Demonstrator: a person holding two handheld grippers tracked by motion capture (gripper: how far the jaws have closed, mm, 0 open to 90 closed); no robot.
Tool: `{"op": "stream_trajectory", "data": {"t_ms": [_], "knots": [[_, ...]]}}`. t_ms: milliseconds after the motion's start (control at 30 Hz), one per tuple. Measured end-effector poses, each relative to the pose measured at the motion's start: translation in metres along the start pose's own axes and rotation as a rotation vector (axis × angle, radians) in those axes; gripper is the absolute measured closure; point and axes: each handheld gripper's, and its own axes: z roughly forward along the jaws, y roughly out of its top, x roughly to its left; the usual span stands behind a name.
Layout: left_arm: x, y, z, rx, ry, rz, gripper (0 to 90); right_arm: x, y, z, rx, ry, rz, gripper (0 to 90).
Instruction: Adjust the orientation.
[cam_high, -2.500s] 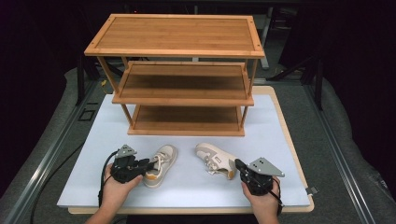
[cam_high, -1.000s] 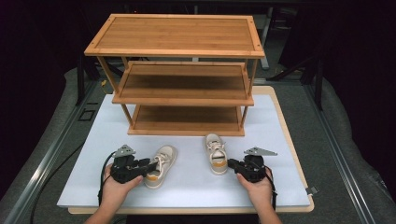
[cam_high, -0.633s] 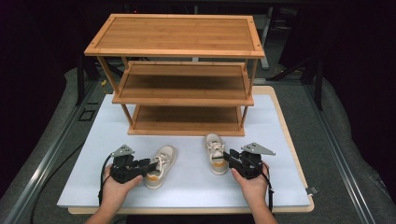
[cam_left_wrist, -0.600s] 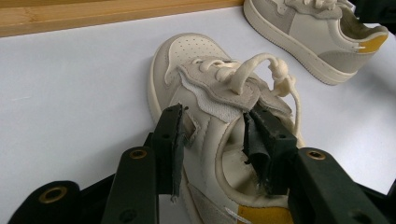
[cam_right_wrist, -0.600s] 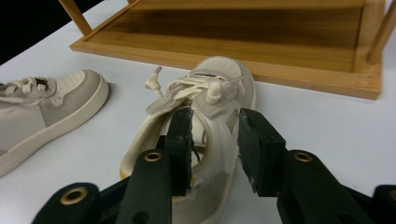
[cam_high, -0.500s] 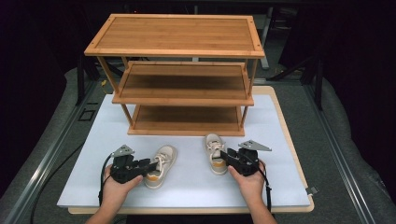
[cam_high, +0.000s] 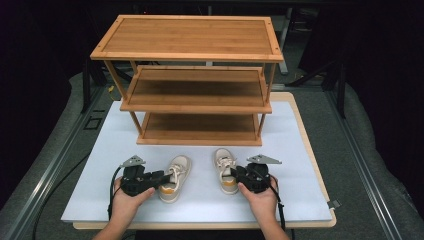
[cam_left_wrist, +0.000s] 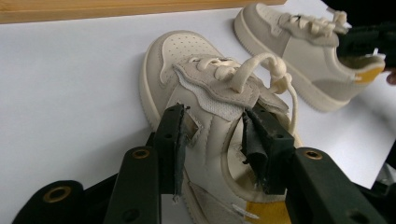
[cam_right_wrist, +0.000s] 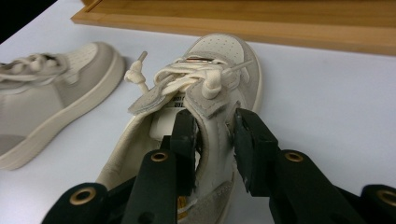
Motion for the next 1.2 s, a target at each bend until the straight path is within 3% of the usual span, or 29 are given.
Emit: {"op": "stream_trajectory", "data": {"t_ms": [200, 467, 567, 733, 833, 1133, 1200], "knots": [[-0.006, 0.001, 0.008, 0.002, -0.023, -0.012, 60.7, 0.017, -0.004, 0.005, 0.0, 0.026, 0.029, 69.8], [-0.009, 0.002, 0.012, -0.001, -0.028, -0.01, 61.1, 0.035, -0.009, 0.006, -0.001, 0.04, 0.015, 69.6], [-0.011, 0.004, 0.015, 0.004, -0.026, 0.004, 61.3, 0.039, -0.01, 0.009, 0.001, 0.067, 0.013, 69.5], [-0.016, 0.005, 0.019, 0.023, -0.03, 0.035, 63.4, 0.048, -0.012, 0.011, -0.005, 0.061, 0.015, 68.3], [-0.021, 0.006, 0.024, 0.026, -0.038, 0.035, 64.4, 0.05, -0.013, 0.01, 0.002, 0.094, 0.034, 66.2], [-0.029, 0.009, 0.035, 0.019, -0.046, 0.023, 64.6, 0.048, -0.014, 0.008, 0.005, 0.095, 0.049, 64.8], [-0.034, 0.009, 0.036, 0.014, -0.027, 0.036, 64.4, 0.048, -0.014, 0.006, 0.006, 0.098, 0.055, 64.5]]}}
